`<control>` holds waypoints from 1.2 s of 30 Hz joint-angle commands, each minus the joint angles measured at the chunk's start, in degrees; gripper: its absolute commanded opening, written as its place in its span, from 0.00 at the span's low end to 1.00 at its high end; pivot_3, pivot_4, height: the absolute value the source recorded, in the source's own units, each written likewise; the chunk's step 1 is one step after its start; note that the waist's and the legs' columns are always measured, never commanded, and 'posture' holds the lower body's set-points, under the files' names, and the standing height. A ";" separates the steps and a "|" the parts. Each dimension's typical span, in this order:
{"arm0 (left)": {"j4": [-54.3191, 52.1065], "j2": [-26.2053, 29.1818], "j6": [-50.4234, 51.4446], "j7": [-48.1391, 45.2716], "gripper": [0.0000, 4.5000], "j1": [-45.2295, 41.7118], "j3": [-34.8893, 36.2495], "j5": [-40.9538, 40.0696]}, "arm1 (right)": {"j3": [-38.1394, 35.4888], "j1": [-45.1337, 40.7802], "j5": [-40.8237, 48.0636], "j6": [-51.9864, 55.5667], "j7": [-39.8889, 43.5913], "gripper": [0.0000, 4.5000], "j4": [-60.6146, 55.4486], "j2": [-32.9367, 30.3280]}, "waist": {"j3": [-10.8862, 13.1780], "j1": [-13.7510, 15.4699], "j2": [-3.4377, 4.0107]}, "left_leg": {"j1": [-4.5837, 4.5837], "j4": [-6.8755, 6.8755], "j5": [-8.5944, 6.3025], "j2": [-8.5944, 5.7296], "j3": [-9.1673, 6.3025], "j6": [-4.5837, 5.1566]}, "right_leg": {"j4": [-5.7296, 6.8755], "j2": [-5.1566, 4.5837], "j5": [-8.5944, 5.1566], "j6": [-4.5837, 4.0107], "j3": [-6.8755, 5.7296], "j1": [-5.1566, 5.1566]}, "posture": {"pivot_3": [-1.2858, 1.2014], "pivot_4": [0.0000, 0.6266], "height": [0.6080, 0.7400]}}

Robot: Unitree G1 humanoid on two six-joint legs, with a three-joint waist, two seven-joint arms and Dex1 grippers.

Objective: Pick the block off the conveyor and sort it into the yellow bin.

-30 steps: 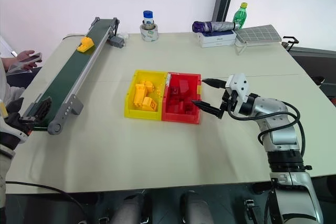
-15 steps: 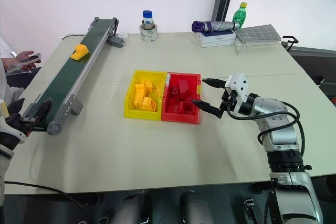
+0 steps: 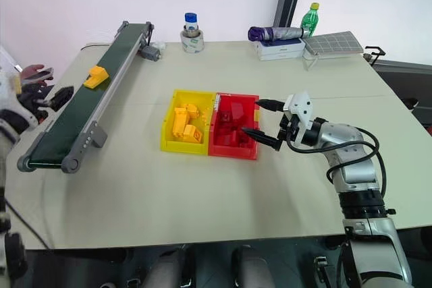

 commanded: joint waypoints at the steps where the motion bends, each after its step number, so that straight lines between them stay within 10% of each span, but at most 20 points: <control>1: 10.90 1.07 -5.76 -3.61 0.99 -7.10 -3.32 4.07 | -0.71 -0.18 0.33 -0.48 -0.61 1.00 -2.41 0.24 | 0.00 -0.12 0.00 | -0.01 0.00 -0.01 0.00 0.01 0.01 | 0.00 0.02 0.00 0.03 -0.01 -0.01 | 0.52 0.24 1.00; 14: 36.65 -0.49 -14.57 -4.73 0.99 -21.67 -7.77 11.36 | -1.52 3.36 0.92 -0.16 -2.37 1.00 -5.56 -0.03 | 0.01 -0.13 -0.01 | -0.40 0.14 -0.01 -0.01 -0.03 0.03 | 0.04 0.09 0.04 0.16 -0.20 -0.28 | 0.52 0.24 1.00; 22: 36.70 -0.88 -14.27 -6.32 0.27 -20.09 -8.34 12.41 | -1.55 3.38 0.99 -0.09 -2.67 1.00 -5.52 0.00 | 0.00 0.10 -0.01 | -0.41 0.24 -0.01 -0.02 -0.04 0.03 | 0.09 0.08 0.05 0.18 -0.22 -0.27 | 0.52 0.24 1.00; 24: 35.97 -0.28 -14.77 -5.79 0.27 -19.96 -7.65 12.08 | -1.56 3.38 0.95 -0.23 -2.63 1.00 -5.32 0.02 | 0.00 0.09 -0.01 | -0.41 0.27 -0.01 -0.02 -0.05 0.03 | 0.11 0.08 0.05 0.18 -0.22 -0.26 | 0.52 0.24 1.00; 36: -7.90 -5.10 -1.65 -15.20 0.27 -5.31 -4.37 -3.60 | -1.66 3.17 0.86 -0.65 -2.51 1.00 -4.50 0.07 | 0.01 0.00 -0.02 | -0.46 0.27 0.00 -0.02 -0.09 0.02 | 0.15 0.01 0.06 0.19 -0.15 -0.26 | 0.52 0.24 1.00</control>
